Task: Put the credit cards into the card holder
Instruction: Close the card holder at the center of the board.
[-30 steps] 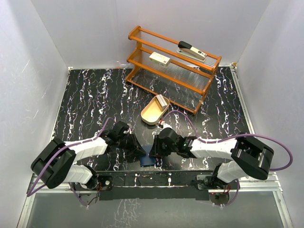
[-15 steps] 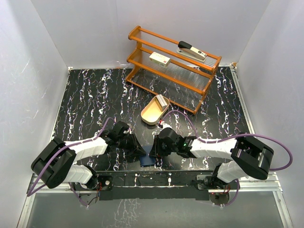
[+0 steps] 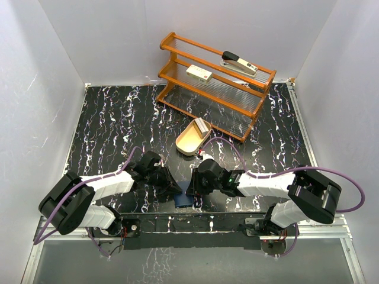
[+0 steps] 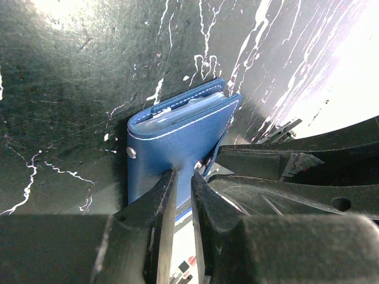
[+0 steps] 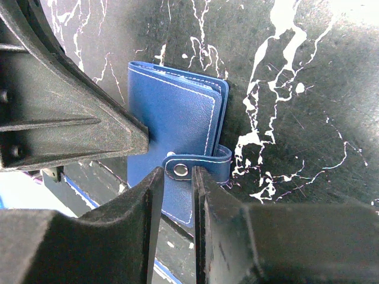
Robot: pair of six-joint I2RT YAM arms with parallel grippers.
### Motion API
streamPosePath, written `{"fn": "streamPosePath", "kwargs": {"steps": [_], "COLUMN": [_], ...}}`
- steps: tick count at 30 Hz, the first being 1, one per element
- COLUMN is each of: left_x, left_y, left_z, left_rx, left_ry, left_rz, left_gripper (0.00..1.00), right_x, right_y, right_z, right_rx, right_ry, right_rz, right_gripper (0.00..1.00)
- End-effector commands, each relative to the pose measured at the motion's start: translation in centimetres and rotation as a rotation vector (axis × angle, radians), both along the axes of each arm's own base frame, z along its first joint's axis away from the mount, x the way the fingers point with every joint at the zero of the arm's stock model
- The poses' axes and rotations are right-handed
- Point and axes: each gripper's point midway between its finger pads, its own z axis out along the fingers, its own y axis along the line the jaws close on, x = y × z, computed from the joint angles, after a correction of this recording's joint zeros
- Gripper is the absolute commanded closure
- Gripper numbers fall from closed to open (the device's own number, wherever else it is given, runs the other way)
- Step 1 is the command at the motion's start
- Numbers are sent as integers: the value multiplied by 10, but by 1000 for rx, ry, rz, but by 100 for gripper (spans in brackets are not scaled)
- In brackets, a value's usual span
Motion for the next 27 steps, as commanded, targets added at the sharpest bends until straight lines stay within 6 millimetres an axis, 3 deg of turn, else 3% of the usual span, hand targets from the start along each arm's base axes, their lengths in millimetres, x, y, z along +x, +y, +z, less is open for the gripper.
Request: {"fn": "streamPosePath", "kwargs": {"steps": [1,9,17,27], "left_x": [-19,-20,-22,-20], "left_y": [23,25,23,20], "left_z": [-32,-33,-32,-28], "left_rx": [136,140,127,108], "left_ry": [63,64,71,59], "left_rz": [8,11,13,16], "left_gripper": [84,83,83,83], "right_x": [4,4,5,8], "right_y": [19,23,17,28], "right_z": [26,37,19,20], "right_rx": [94,132,78,94], "right_ry": [-37,-34,-21,-24], "right_rz": [23,17,-6,12], "right_gripper": [77,73,74,81]}}
